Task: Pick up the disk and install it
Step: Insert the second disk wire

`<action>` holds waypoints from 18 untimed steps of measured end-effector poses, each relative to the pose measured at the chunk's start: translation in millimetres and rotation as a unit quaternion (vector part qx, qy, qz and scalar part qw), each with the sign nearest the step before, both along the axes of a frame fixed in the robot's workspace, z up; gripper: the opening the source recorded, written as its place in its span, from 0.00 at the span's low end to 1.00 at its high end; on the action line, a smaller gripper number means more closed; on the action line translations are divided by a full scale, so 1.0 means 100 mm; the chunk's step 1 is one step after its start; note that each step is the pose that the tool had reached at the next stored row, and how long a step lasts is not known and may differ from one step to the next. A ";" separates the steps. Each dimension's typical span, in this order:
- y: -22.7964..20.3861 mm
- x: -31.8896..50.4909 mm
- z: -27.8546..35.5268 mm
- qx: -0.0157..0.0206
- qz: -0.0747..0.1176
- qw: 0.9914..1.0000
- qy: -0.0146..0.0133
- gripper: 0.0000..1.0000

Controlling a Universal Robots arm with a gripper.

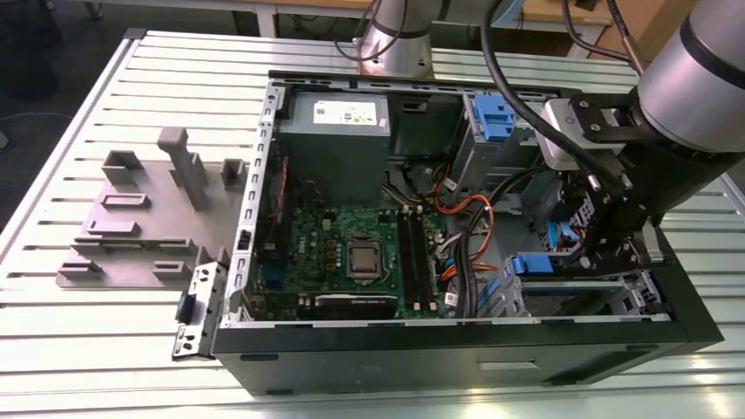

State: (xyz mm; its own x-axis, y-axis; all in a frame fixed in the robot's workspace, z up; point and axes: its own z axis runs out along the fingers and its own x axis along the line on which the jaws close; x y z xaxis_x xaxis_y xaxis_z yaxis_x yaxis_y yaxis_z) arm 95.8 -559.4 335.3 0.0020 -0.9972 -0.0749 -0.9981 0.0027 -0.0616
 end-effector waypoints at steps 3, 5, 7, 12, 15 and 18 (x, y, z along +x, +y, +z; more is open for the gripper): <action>0.000 0.000 0.000 0.000 0.000 1.000 0.000 0.58; 0.000 0.000 0.000 -0.001 0.000 1.000 0.000 0.58; 0.000 0.000 0.000 -0.001 0.000 1.000 0.000 0.57; 0.000 0.000 0.000 -0.002 0.000 1.000 0.000 0.44; 0.000 0.000 0.000 -0.002 0.000 1.000 0.000 0.44; 0.000 0.000 0.000 -0.002 0.000 1.000 0.000 0.44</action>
State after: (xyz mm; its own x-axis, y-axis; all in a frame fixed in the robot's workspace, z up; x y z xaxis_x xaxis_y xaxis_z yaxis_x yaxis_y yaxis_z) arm 95.8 -559.4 335.4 0.0020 -0.9975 -0.0700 -0.9981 0.0023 -0.0617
